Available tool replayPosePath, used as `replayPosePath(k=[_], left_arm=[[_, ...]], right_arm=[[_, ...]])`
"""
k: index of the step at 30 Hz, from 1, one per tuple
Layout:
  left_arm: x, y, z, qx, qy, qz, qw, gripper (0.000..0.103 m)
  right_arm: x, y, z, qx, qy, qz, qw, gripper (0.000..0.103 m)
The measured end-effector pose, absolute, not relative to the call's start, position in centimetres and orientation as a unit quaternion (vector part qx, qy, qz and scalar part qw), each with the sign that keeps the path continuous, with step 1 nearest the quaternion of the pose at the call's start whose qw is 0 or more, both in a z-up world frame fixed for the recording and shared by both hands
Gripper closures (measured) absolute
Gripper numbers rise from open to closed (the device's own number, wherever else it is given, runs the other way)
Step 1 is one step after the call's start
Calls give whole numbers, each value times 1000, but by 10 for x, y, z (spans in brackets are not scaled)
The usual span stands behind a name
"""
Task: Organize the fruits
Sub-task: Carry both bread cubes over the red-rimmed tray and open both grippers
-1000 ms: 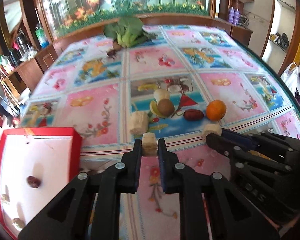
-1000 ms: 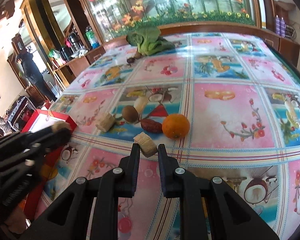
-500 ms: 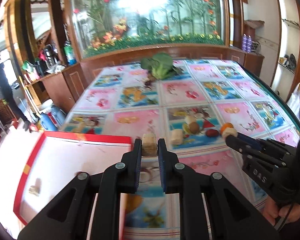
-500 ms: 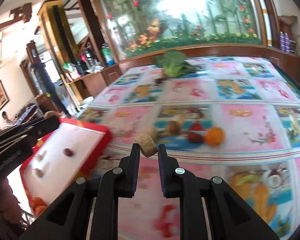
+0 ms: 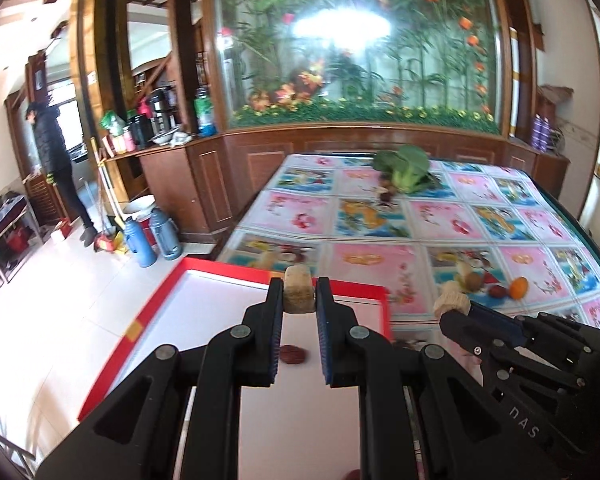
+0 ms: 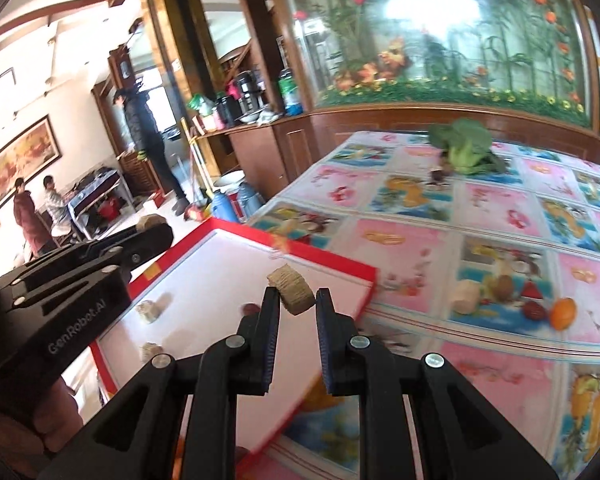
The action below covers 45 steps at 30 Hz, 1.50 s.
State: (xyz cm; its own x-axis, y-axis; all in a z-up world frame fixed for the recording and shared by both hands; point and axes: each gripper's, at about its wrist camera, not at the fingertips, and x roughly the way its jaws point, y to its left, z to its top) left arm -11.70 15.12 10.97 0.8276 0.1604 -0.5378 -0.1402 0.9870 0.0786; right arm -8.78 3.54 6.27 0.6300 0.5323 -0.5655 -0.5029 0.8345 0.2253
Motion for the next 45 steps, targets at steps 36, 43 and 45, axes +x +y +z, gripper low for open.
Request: replayPosePath(k=[36,43,45], left_arm=[[-106,252,19,-22,417,145,897,85],[-104,246,18,-4,428,160,890,83],[-103,246,19,2,430,165,888,69]], right_arm=[[-98,105,2,-65,438,296,846,86],[-98,101,3,-76,439,295,845,79],[-100,96,7,-72,432,297,848,70]])
